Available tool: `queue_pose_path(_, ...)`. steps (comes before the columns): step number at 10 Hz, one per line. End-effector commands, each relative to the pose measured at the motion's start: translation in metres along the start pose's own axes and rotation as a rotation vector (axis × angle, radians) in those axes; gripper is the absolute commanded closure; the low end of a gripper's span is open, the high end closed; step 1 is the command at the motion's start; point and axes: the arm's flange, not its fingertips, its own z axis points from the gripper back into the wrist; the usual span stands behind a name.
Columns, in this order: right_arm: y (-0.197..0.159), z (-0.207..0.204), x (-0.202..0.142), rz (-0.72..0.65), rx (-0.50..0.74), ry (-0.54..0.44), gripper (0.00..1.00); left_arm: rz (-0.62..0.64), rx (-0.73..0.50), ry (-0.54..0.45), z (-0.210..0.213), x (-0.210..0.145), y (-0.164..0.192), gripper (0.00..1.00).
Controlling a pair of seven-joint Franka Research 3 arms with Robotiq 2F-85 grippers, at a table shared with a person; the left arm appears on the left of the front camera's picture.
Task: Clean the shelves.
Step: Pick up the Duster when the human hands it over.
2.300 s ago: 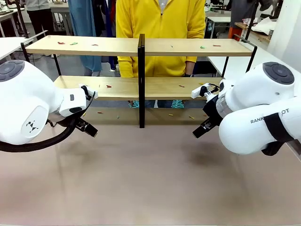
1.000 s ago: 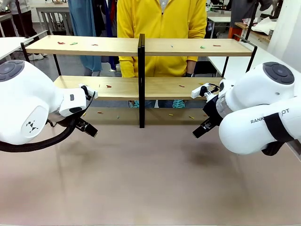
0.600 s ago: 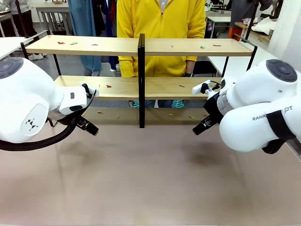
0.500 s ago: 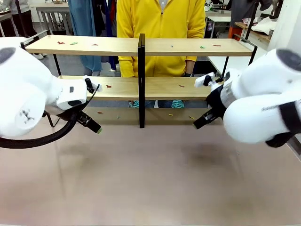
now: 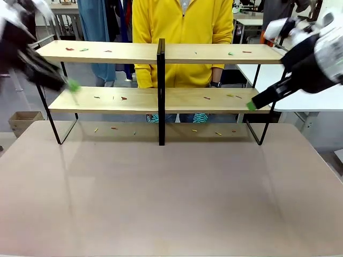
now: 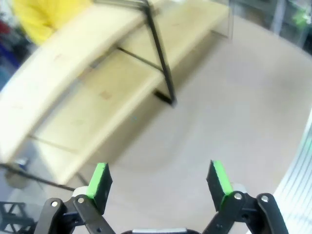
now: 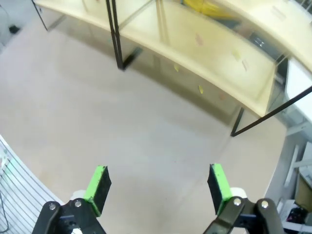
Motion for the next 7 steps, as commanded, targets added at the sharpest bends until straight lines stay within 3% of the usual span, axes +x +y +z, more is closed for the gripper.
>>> queue_pose_path(1,0.019,0.014,-0.002,0.028,-0.077,-0.022,0.00,0.048,0.193,-0.114,0.033,-0.099,-0.059,0.00)
queue_pose_path(2,0.032,0.027,0.012,0.011,-0.132,-0.026,0.00,0.155,0.292,-0.081,0.035,-0.090,-0.055,0.00)
queue_pose_path(3,0.044,0.036,0.023,-0.006,-0.151,-0.008,0.00,0.247,0.299,-0.051,0.033,-0.085,-0.059,0.00)
queue_pose_path(5,0.064,0.049,0.034,-0.003,-0.197,0.024,0.00,0.392,0.244,-0.002,0.025,-0.079,-0.069,0.00)
queue_pose_path(7,0.075,0.056,0.038,0.024,-0.177,0.034,0.00,0.372,0.101,0.027,0.025,-0.076,-0.071,0.00)
